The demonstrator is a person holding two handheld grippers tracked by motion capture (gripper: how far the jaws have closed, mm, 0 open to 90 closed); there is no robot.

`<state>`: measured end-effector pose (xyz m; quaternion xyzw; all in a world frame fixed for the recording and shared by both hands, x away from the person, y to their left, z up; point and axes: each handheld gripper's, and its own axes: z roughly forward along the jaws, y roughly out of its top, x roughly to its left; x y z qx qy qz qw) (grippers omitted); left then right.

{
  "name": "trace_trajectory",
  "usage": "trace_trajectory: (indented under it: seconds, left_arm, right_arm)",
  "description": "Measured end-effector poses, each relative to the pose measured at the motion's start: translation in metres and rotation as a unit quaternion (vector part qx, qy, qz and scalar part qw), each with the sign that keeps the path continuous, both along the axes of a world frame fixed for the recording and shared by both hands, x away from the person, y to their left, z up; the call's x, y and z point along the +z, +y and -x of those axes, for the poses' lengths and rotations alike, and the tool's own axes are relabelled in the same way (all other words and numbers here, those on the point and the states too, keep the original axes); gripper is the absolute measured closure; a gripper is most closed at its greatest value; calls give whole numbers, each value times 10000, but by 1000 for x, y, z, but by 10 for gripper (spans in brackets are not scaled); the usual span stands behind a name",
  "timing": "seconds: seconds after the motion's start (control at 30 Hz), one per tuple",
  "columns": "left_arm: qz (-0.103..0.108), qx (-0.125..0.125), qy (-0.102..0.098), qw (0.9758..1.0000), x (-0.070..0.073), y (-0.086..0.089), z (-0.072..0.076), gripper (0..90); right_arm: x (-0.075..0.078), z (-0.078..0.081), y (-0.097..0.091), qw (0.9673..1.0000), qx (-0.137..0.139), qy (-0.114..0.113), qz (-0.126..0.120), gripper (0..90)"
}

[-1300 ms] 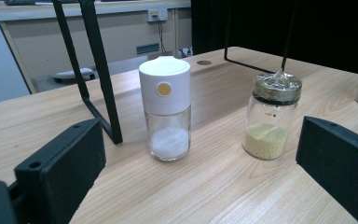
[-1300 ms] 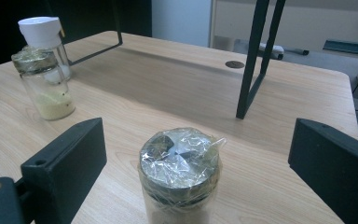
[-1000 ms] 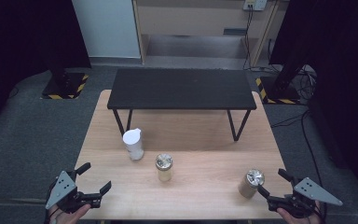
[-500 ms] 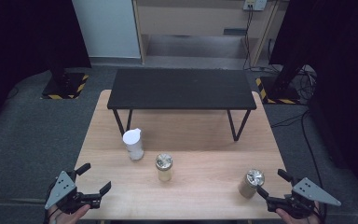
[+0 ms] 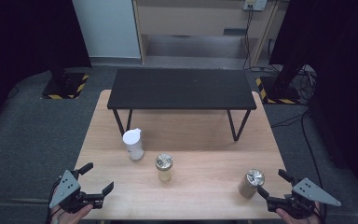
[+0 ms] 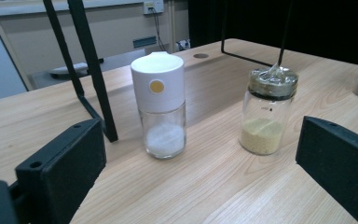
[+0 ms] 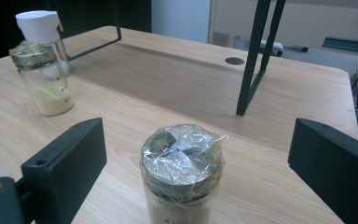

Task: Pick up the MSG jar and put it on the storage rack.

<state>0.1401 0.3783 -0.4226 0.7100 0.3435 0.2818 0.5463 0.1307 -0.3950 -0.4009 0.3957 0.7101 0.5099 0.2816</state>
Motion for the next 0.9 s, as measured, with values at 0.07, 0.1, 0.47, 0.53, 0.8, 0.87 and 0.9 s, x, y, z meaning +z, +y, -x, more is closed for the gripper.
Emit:
trace_trajectory:
  seconds: [0.07, 0.1, 0.47, 0.53, 0.8, 0.87, 0.9]
  left_arm:
    - [-43, -13, -35, 10000, 3, -1, 0, 4]
    - [-71, -24, -52, 10000, 6, -1, -1, 4]
    - [-19, -77, -144, 9999, 25, -2, -5, 4]
    - [-1, -83, -130, 9999, 28, -1, -6, 4]
    - [77, -45, -22, 10000, 41, 1, -15, 5]
    - [84, -50, 4, 10000, 45, 1, -18, 4]
    - [78, -55, 16, 10000, 47, 2, -19, 4]
  right_arm:
    - [0, 0, 0, 10000, -8, 5, 3, 49]
    - [0, 1, 0, 10000, -16, -3, 4, 50]
    - [0, 2, 0, 10000, -25, -2, -17, 52]
    - [-1, 2, -1, 10000, -28, -4, -31, 52]
    - [-1, 2, -1, 10000, -11, 6, -46, 52]
    - [-1, 1, -1, 10000, -7, 9, -52, 52]
    - [-1, 1, -1, 10000, -6, 10, -59, 52]
